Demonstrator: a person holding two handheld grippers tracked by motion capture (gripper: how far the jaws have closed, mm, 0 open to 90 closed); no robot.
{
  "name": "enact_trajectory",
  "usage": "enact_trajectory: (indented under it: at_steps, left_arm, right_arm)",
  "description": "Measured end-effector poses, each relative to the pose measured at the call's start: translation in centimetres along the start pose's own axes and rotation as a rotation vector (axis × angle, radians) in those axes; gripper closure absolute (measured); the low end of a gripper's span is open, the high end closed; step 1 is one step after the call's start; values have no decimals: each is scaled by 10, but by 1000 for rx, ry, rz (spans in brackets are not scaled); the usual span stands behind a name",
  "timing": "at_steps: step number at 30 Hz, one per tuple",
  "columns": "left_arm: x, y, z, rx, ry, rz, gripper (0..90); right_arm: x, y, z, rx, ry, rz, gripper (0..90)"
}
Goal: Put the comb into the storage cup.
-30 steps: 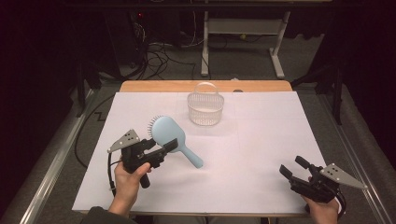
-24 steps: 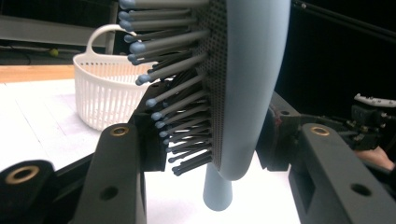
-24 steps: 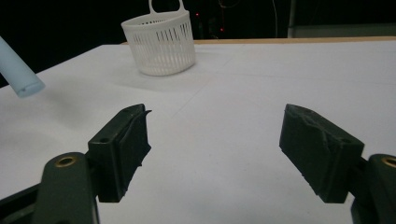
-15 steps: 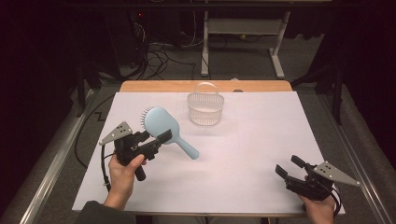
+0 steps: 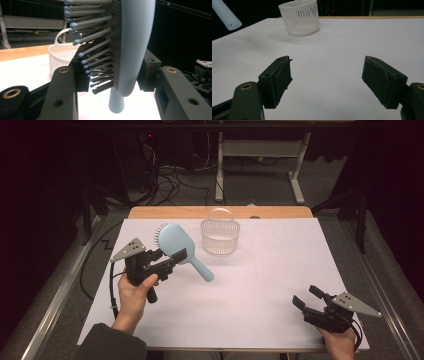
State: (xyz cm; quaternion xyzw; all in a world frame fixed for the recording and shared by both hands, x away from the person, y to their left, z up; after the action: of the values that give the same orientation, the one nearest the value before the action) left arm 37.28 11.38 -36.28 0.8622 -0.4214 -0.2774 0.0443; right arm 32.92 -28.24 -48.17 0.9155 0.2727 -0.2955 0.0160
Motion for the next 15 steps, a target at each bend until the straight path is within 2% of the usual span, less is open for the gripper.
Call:
enact_trajectory:
  at_steps: [3,15]
  left_arm:
    - [2,-1,-5,-2,2,1,533]
    - [7,-11,-23,6,-1,-37,532]
  right_arm:
    - [1,-1,0,-16,-7,6,240]
    - [0,0,1,-6,-5,6,240]
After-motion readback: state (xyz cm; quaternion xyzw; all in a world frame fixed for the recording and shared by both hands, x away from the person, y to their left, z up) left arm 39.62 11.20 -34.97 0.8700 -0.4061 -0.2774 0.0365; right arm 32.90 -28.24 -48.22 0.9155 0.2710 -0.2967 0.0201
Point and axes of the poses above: each handheld gripper's, and its own axes: x roughly forward along the jaws, z roughly out of its underside, y roughly to its right, the point moved 8 cm from there along x, roughly forward along the jaws, and after that the axes turned 15 degrees about -y, right-handed, at the moved point
